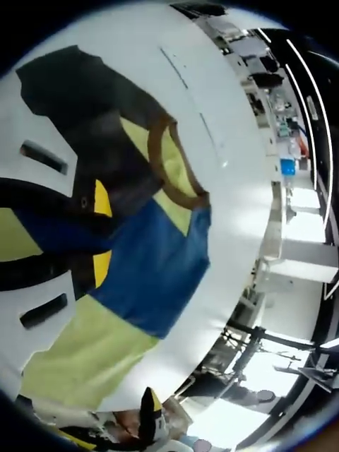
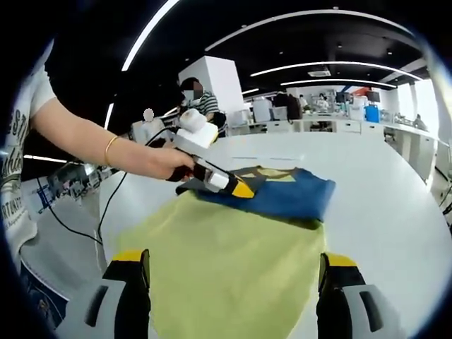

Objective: Fold the garment on the visible template until the final outline fits inside the template.

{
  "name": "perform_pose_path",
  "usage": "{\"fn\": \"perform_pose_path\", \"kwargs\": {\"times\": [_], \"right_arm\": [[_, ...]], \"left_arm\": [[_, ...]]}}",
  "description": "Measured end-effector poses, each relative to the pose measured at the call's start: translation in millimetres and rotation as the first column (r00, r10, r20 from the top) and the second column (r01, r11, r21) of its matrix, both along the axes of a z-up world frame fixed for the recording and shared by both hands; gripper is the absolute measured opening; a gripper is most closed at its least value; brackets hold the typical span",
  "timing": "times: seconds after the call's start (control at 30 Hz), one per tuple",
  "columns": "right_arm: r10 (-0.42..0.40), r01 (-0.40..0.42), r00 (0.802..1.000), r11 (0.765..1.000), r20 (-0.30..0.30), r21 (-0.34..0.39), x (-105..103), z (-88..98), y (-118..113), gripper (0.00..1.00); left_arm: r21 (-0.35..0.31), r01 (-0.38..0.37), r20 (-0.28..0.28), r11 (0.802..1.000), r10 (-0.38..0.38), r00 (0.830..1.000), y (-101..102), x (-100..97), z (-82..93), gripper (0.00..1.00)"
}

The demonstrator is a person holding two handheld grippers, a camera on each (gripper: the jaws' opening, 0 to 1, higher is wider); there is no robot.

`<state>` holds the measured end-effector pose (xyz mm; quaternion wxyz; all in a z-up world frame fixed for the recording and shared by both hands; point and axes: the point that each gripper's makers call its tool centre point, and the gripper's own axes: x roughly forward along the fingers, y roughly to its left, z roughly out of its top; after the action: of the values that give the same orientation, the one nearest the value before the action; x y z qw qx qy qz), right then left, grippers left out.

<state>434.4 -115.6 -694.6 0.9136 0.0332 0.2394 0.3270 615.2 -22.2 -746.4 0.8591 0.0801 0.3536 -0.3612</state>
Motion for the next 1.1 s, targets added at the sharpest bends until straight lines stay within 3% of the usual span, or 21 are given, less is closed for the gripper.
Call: {"fn": "perform_pose_path", "kwargs": {"times": [0.33,0.53,1.1], "right_arm": [[-0.011,0.011,1.0,1.0,-0.012,0.007,-0.8,-4.5,-1.3,0.97],[-0.019,0.019,1.0,1.0,-0.013,0.002,-0.6,-5.7,-3.3,0.97],[-0.005,0.005,1.0,1.0,0.007,0.011,3.9,0.5,3.0,0.97]], "left_arm": [[0.027,0.001,0.026,1.0,-0.001,1.0,3.4,4.3,-1.0,0.04],[0.01,0.003,0.032,1.0,-0.004,0.999,2.0,3.3,1.8,0.02],[-0.03,0.002,0.095,1.0,0.001,0.995,3.4,9.9,33.4,0.0]]}}
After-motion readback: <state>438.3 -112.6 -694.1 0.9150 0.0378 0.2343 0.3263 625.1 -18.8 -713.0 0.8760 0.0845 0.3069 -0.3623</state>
